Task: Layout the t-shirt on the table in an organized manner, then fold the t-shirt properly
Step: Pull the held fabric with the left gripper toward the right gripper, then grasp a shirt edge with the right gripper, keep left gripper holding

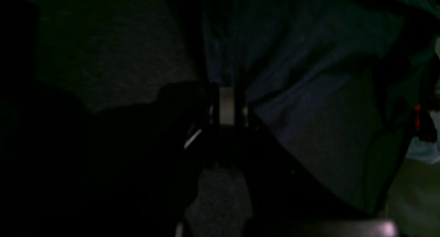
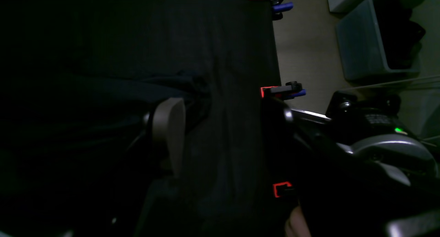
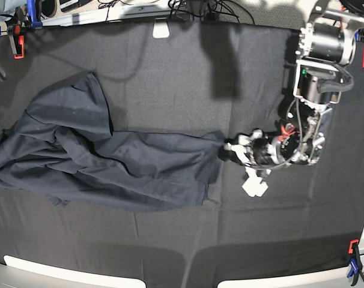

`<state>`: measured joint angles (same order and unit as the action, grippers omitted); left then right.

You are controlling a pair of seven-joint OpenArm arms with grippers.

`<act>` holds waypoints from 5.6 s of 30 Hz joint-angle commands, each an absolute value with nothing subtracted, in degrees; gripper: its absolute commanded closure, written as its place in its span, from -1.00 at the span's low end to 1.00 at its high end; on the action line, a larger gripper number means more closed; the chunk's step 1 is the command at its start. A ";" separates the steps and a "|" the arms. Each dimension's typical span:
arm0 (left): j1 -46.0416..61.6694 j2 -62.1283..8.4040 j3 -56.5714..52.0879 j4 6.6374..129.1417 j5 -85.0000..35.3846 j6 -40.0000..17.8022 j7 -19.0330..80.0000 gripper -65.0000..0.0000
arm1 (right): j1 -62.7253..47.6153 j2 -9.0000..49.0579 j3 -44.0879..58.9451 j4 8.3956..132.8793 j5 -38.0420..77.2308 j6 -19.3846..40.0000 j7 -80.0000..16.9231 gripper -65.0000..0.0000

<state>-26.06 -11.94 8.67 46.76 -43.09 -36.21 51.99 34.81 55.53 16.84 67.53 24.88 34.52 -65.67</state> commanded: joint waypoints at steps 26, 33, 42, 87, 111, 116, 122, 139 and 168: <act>-27.79 -10.22 8.62 47.64 -41.63 -31.07 41.04 -0.18 | 34.41 52.25 17.30 67.96 37.52 36.58 -64.77 -0.05; -27.81 -7.62 8.62 47.64 -41.32 -31.27 40.51 -0.18 | 28.84 45.23 17.30 67.99 48.64 40.00 -64.75 -0.05; -27.77 -6.81 8.62 47.64 -42.37 -31.27 41.25 -0.18 | 13.78 42.24 17.37 68.03 52.90 40.00 -64.75 -0.05; -28.91 -35.79 -7.25 47.66 -54.76 -34.30 52.27 1.00 | -13.32 22.96 32.93 98.80 63.24 40.00 -64.79 -0.05; -28.58 -34.74 -14.15 47.64 -59.68 -34.35 57.23 1.00 | -12.88 22.70 -0.54 117.78 39.29 40.00 -65.93 -0.05; -28.56 -34.79 -14.15 47.64 -59.66 -34.35 57.25 1.00 | -15.20 22.90 -11.33 122.85 27.44 40.00 -63.07 0.12; -28.56 -34.79 -14.15 47.64 -59.66 -34.35 57.23 1.00 | -19.90 28.32 -21.34 122.87 10.02 40.00 -57.84 0.20; -28.56 -34.79 -14.15 47.64 -59.66 -34.35 57.45 1.00 | -18.81 42.06 -40.16 116.44 -24.05 23.92 -42.28 0.20; -28.56 -34.79 -14.15 47.64 -59.46 -34.37 57.41 1.00 | -20.03 40.99 -40.58 123.35 -27.05 19.97 -48.01 1.00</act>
<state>-27.00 -33.67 -13.85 46.76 -58.08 -33.91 58.35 -20.03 40.47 -40.82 122.19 -26.65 21.10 -48.53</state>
